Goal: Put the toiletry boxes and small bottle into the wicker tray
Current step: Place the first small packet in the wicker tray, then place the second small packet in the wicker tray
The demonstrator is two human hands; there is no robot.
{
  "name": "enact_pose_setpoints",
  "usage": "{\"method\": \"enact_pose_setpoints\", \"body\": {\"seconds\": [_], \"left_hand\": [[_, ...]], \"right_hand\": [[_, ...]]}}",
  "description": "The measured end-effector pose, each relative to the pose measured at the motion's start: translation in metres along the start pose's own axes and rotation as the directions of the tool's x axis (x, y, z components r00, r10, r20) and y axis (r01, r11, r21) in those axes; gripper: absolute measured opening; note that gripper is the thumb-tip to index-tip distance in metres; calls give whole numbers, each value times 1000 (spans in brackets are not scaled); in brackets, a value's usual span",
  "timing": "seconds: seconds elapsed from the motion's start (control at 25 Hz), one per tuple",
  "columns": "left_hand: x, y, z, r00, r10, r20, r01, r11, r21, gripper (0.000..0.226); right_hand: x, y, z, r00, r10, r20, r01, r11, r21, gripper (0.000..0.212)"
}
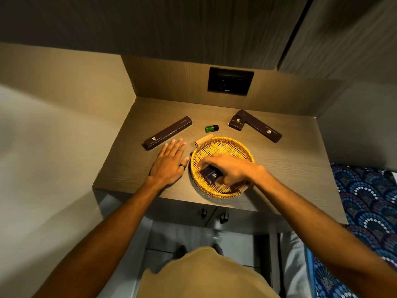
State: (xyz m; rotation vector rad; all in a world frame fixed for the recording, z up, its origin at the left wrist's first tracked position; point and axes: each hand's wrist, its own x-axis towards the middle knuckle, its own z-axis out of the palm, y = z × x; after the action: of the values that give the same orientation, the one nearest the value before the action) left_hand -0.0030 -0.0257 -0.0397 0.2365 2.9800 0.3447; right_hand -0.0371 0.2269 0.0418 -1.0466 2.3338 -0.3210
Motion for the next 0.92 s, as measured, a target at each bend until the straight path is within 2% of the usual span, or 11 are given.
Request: {"method": "enact_pose_setpoints", "body": {"seconds": [0.16,0.24,0.32,0.4,0.48,0.56,0.64,0.72,0.92], "left_hand": [[1,-1,2,1000,3,-5,-3,1000,12,65],[2,-2,2,1000,6,-4,-6,1000,19,65],[3,-2,3,1000,3,-2,-3,1000,24,65],[6,1,3,1000,-7,2,7,1000,30,65],[9,4,2,1000,-16,11,16,999,32,65],[11,6,0,1000,-26,11,26,999,32,65],[10,7,-1,1000,-28,12,27,999,33,65],[9,6,0,1000,-25,11,24,999,36,65],[10,5,0,1000,-21,2,21,999,37,66]], "right_hand": [[-1,-3,6,1000,-6,18,6,1000,-2,86],[-7,3,-1,1000,-15,-9,15,998,60,87],[-14,19,-18,982,3,-187,28,987,159,71],[-14,43,-42,895,144,-422,-29,964,265,51],[-6,69,-65,797,312,-518,-178,940,291,47],[7,87,-81,797,404,-449,-355,915,193,59],[18,96,-87,828,443,-343,-436,894,102,70],[27,100,-85,839,454,-300,-462,885,49,74],[33,107,-83,825,423,-375,-447,894,24,74]]}}
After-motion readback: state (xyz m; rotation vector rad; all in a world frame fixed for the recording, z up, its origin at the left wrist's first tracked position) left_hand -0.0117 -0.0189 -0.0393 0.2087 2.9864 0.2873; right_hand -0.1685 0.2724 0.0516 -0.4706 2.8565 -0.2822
